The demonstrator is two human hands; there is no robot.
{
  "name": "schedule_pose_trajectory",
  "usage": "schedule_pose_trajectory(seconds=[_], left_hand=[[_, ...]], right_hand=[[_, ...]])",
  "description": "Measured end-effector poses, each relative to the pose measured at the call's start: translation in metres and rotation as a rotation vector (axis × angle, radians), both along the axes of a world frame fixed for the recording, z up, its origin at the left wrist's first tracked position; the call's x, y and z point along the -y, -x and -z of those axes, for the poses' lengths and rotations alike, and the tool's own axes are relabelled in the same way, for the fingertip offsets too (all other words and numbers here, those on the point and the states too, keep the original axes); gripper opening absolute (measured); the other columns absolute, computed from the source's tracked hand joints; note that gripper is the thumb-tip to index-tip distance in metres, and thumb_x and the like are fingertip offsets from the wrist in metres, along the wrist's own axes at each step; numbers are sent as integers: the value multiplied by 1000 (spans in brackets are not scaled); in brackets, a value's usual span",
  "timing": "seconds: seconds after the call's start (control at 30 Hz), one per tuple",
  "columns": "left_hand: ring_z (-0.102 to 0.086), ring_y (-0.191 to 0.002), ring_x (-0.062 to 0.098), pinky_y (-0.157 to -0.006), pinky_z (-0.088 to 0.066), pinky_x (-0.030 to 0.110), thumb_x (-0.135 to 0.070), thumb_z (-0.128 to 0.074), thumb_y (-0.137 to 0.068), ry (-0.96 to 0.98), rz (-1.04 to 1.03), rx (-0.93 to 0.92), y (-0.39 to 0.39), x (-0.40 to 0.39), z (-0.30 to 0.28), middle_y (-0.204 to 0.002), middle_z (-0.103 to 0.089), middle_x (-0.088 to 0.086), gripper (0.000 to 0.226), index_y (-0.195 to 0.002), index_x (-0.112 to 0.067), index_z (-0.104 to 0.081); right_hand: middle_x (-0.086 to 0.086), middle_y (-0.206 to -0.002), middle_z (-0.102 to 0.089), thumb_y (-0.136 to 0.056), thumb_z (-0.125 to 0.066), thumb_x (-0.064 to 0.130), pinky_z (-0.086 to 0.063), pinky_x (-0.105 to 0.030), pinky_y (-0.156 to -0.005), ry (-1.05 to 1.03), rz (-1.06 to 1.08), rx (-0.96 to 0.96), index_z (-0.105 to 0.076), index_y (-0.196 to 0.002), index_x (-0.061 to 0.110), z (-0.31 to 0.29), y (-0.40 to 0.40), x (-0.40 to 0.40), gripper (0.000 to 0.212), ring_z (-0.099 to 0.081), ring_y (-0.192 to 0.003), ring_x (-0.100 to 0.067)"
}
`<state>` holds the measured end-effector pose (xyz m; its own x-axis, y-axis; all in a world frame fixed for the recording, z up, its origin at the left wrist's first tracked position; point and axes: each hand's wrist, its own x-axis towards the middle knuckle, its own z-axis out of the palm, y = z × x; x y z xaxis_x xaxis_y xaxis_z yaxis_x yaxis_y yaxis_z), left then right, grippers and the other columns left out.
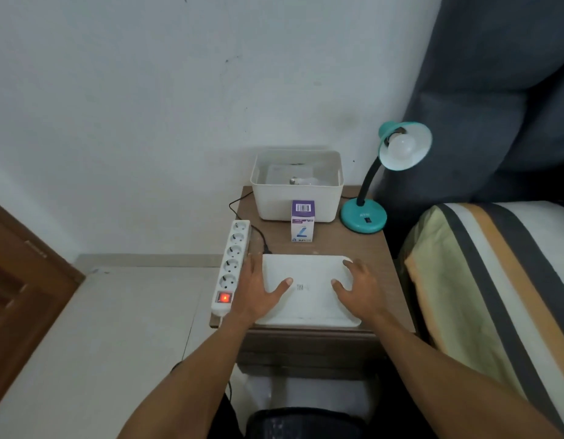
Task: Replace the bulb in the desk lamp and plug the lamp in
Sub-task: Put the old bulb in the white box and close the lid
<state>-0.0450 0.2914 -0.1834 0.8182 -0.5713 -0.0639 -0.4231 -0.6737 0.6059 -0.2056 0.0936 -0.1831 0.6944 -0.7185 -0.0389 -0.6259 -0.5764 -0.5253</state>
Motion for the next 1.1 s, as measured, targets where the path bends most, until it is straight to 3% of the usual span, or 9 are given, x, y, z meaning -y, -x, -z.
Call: schedule_pose_trajectory(seconds=[0.07,0.13,0.23,0.33,0.57,0.8,0.9,1.1], left_hand=[[-15,-157,26,-126,-23,47,-88,-51,-78,-37,30,23,4,-4,6,-170,-11,1,111,-161,-28,-7],[-10,-158,26,-126,-18,45,-84,-53,-82,-54,34,23,11,-7,9,-171,-5,1,111,-162,-27,-1],[3,-159,24,-125,-8,40,-80,-53,-85,-113,33,3,22,-11,15,-172,12,1,112,-161,-26,10],[6,-159,25,-126,-6,39,-79,-52,-86,-108,16,17,27,-12,21,-172,12,5,111,-162,-24,6],[-9,-158,24,-125,-20,40,-83,-60,-77,-53,-92,33,35,-2,19,-172,-8,5,114,-162,-20,-17],[-12,-158,24,-123,-13,32,-78,-66,-77,49,-120,85,25,5,2,-172,-10,4,113,-162,-19,-21],[-14,-158,26,-123,-24,41,-76,-67,-78,114,-114,160,3,19,-24,-172,-10,4,112,-162,-18,-22],[-22,-156,25,-120,-32,43,-78,-70,-75,220,-93,255,-58,59,-84,-171,-16,7,114,-159,-13,-29]], right_hand=[[-5,-162,-20,-91,-54,58,-23,-43,-117,6,-5,-95,-28,-153,25,10,8,-6,75,-15,-150,-27],[-5,-164,-12,-89,-50,65,-13,-43,-120,-14,-10,-116,-19,-155,26,18,11,-9,83,-7,-151,-26],[-8,-164,-12,-88,-46,69,-3,-44,-122,15,-33,-97,-18,-155,23,28,12,-13,86,-6,-151,-27],[-9,-164,-12,-89,-47,67,2,-41,-122,63,-45,-89,-21,-155,21,31,14,-16,85,-5,-151,-27],[-8,-165,-11,-86,-59,61,-16,-47,-120,-50,73,-5,-25,-155,24,27,11,-26,84,-4,-151,-33],[-8,-164,-15,-88,-64,52,-32,-46,-113,-27,94,130,-27,-154,25,-4,0,-22,81,-27,-145,-33],[-7,-164,-15,-88,-63,53,-38,-47,-109,25,86,211,-26,-155,24,-28,-20,-11,82,-33,-142,-32],[-13,-161,-22,-88,-66,49,-30,-46,-115,125,100,335,-33,-152,13,-92,-78,29,81,-26,-146,-32]])
